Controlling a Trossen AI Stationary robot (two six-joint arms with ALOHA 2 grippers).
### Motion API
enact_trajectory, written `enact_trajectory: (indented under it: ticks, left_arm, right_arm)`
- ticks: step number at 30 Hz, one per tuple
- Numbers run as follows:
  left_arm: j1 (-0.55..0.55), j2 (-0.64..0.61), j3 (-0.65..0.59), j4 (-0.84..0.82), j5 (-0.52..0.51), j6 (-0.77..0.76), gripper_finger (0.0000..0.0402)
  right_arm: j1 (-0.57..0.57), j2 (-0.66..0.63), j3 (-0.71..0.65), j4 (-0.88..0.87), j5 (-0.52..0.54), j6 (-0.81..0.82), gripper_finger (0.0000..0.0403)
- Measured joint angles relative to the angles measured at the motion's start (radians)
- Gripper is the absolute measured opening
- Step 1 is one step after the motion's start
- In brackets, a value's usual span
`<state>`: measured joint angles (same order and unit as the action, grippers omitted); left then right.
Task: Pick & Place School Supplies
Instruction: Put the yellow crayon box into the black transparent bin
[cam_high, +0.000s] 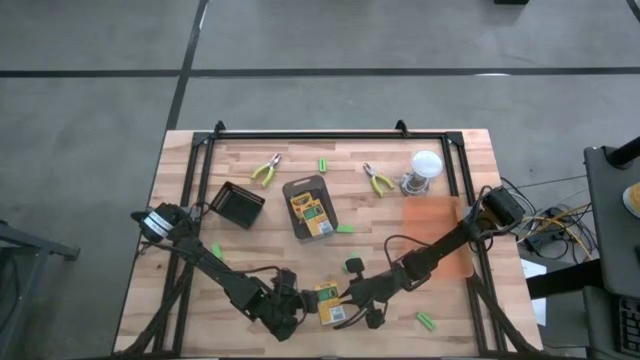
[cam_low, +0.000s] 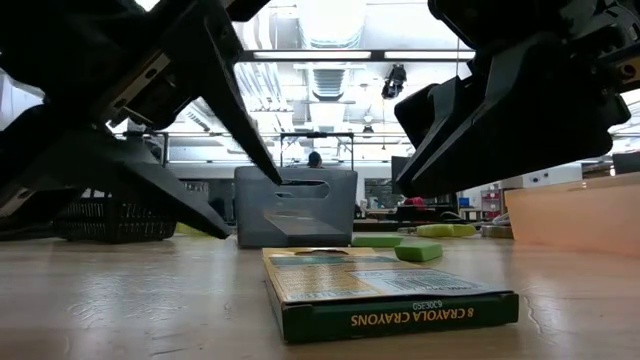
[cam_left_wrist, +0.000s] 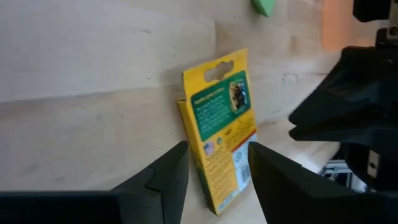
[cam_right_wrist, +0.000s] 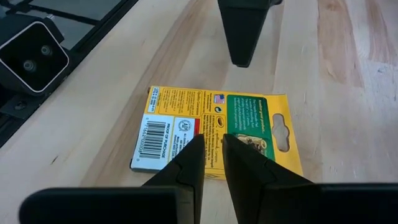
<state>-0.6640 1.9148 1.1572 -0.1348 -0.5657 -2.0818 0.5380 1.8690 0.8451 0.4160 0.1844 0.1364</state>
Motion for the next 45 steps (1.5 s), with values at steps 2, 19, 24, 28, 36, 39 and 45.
enact_trajectory:
  ticks: [2,19,24,28,36,39,45]
  left_arm:
    - [0.0,0.0,0.0,0.015,0.0,0.006,0.017]
    - [0.001,0.0,0.0,0.025,0.0,0.065,0.017]
    - [0.0,0.0,0.001,0.019,0.0,0.065,0.017]
    - [0.0,0.0,0.001,0.019,0.0,0.065,0.017]
    - [0.0,0.0,0.001,0.012,0.001,0.066,0.017]
    - [0.0,0.0,0.001,0.011,0.0,0.08,0.017]
    - [0.001,0.0,0.001,0.009,0.0,0.172,0.017]
  right_arm:
    - [0.0,0.0,0.0,0.0,0.0,-0.002,0.0057]
    - [-0.015,0.15,0.093,-0.011,-0.032,-0.066,0.0057]
    - [-0.015,0.135,0.112,-0.095,-0.029,-0.039,0.0057]
    - [-0.016,0.113,0.118,-0.174,-0.026,-0.008,0.0057]
    - [-0.016,0.099,0.116,-0.207,-0.025,0.015,0.0057]
    - [-0.016,0.103,0.116,-0.207,-0.025,0.019,0.0057]
    - [-0.016,0.107,0.115,-0.201,-0.025,0.021,0.0057]
